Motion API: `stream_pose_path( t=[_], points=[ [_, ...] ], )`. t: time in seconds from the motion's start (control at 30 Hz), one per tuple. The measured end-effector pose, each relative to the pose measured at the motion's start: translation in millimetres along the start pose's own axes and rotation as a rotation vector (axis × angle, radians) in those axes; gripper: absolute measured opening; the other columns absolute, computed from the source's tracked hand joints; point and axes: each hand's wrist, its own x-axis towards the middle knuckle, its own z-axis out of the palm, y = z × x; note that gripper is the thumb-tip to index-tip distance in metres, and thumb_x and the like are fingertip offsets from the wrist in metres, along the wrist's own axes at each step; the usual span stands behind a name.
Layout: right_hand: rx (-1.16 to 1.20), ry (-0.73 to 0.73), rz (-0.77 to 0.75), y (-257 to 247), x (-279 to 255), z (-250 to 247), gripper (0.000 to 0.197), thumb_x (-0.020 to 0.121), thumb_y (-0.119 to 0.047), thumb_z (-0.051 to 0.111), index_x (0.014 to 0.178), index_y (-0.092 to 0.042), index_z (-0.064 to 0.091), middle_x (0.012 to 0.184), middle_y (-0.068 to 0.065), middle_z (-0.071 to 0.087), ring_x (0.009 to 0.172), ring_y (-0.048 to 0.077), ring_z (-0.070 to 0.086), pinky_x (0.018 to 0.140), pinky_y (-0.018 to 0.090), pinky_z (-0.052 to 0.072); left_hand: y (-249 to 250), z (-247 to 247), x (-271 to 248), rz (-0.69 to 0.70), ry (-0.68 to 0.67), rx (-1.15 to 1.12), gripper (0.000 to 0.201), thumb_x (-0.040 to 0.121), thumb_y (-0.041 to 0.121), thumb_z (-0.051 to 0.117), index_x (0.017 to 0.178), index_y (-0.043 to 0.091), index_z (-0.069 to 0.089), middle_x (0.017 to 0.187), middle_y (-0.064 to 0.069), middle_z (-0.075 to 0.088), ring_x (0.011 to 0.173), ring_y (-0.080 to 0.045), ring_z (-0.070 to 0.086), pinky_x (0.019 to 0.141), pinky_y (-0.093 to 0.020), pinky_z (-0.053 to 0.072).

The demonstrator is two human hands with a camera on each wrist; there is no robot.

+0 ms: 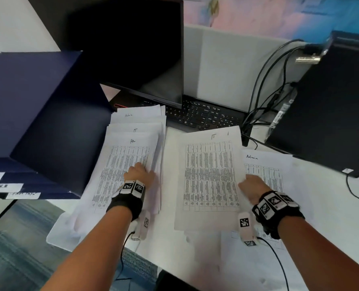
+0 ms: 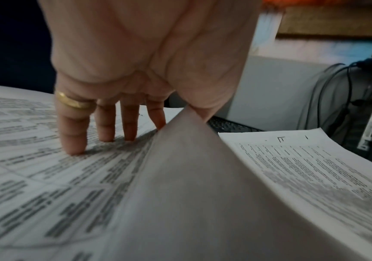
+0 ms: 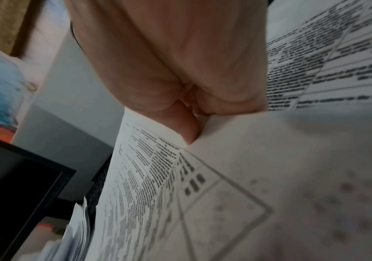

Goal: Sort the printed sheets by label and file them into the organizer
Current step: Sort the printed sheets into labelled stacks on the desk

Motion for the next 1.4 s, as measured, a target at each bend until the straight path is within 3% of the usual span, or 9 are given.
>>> stream_pose_path(
  t=[0.13, 0.33, 0.5, 0.73, 0.87, 1.13, 1.2, 1.27, 1.4],
  points=[
    [0.211, -0.004, 0.05, -5, 9, 5, 0.041, 0.095, -0.004, 0.044, 0.135, 0.001, 0.045, 0.136, 0.021, 0.049, 0.128, 0.034, 0.047, 0.092, 0.029, 0.045, -14, -10, -2, 0.018, 0.012, -0.2, 0.03, 0.096, 0.021, 0.039, 0.117, 0.0, 0.045, 0.112, -0.019, 0.058, 0.09, -0.031, 0.056, 0.075, -0.034, 0.045],
    [0.382, 0.069, 0.036, -43, 6, 16, 0.038, 0.094, -0.002, 0.045, 0.131, 0.005, 0.047, 0.133, 0.024, 0.051, 0.122, 0.038, 0.051, 0.1, 0.037, 0.045, -44, -22, 1, 0.014, 0.013, -0.483, 0.031, 0.095, 0.018, 0.044, 0.119, -0.001, 0.052, 0.117, -0.02, 0.059, 0.106, -0.034, 0.056, 0.084, -0.031, 0.043],
    [0.499, 0.079, 0.027, -78, 8, 36, 0.021, 0.09, 0.004, 0.04, 0.098, -0.002, 0.059, 0.103, 0.016, 0.058, 0.08, 0.022, 0.054, 0.068, 0.027, 0.044, -63, -37, 2, 0.054, 0.004, -0.612, 0.026, 0.092, 0.021, 0.046, 0.111, 0.008, 0.057, 0.106, -0.017, 0.065, 0.095, -0.035, 0.063, 0.087, -0.046, 0.053],
    [0.462, 0.101, -0.057, -136, -8, 60, 0.036, 0.085, 0.004, 0.034, 0.112, 0.002, 0.057, 0.114, 0.015, 0.06, 0.102, 0.03, 0.057, 0.088, 0.032, 0.047, -100, -85, 6, 0.124, 0.031, -0.814, 0.025, 0.087, 0.02, 0.049, 0.108, 0.012, 0.06, 0.104, -0.012, 0.066, 0.085, -0.026, 0.063, 0.071, -0.037, 0.055],
    [0.415, 0.073, -0.084, -175, -11, 83, 0.039, 0.085, 0.002, 0.04, 0.121, 0.003, 0.055, 0.122, 0.017, 0.059, 0.108, 0.032, 0.058, 0.088, 0.032, 0.049, -106, -101, 2, 0.173, -0.055, -0.938, 0.027, 0.082, 0.022, 0.05, 0.104, 0.021, 0.065, 0.101, -0.007, 0.072, 0.091, -0.028, 0.068, 0.082, -0.045, 0.056],
    [0.263, -0.096, -0.166, -218, -19, 127, 0.046, 0.093, -0.003, 0.037, 0.139, -0.002, 0.039, 0.141, 0.015, 0.045, 0.125, 0.03, 0.047, 0.101, 0.031, 0.041, -94, -90, 11, 0.201, -0.1, -0.893, 0.022, 0.091, 0.015, 0.047, 0.108, 0.013, 0.062, 0.085, -0.002, 0.064, 0.066, -0.015, 0.056, 0.056, -0.024, 0.043],
    [0.212, -0.029, -0.147, -213, -12, 130, 0.026, 0.092, -0.001, 0.037, 0.11, -0.005, 0.056, 0.124, 0.013, 0.051, 0.113, 0.024, 0.05, 0.089, 0.026, 0.041, -94, -89, 12, 0.201, -0.108, -0.886, 0.022, 0.091, 0.016, 0.047, 0.106, 0.014, 0.062, 0.081, 0.0, 0.063, 0.065, -0.014, 0.055, 0.055, -0.024, 0.042],
    [0.205, 0.046, -0.131, -208, -4, 131, 0.03, 0.089, 0.002, 0.039, 0.064, -0.015, 0.037, 0.089, 0.006, 0.048, 0.089, 0.018, 0.045, 0.073, 0.021, 0.036, -93, -89, 13, 0.215, -0.11, -0.886, 0.02, 0.091, 0.016, 0.047, 0.104, 0.014, 0.062, 0.079, -0.001, 0.062, 0.064, -0.014, 0.054, 0.054, -0.024, 0.041],
    [0.167, 0.006, -0.196, -214, -2, 142, 0.036, 0.085, 0.004, 0.042, 0.055, -0.011, 0.028, 0.063, 0.0, 0.033, 0.062, 0.017, 0.04, 0.05, 0.022, 0.03, -89, -88, 15, 0.257, -0.101, -0.86, 0.014, 0.092, 0.015, 0.048, 0.092, 0.014, 0.062, 0.068, 0.002, 0.056, 0.058, -0.012, 0.048, 0.048, -0.02, 0.038]
  ],
)
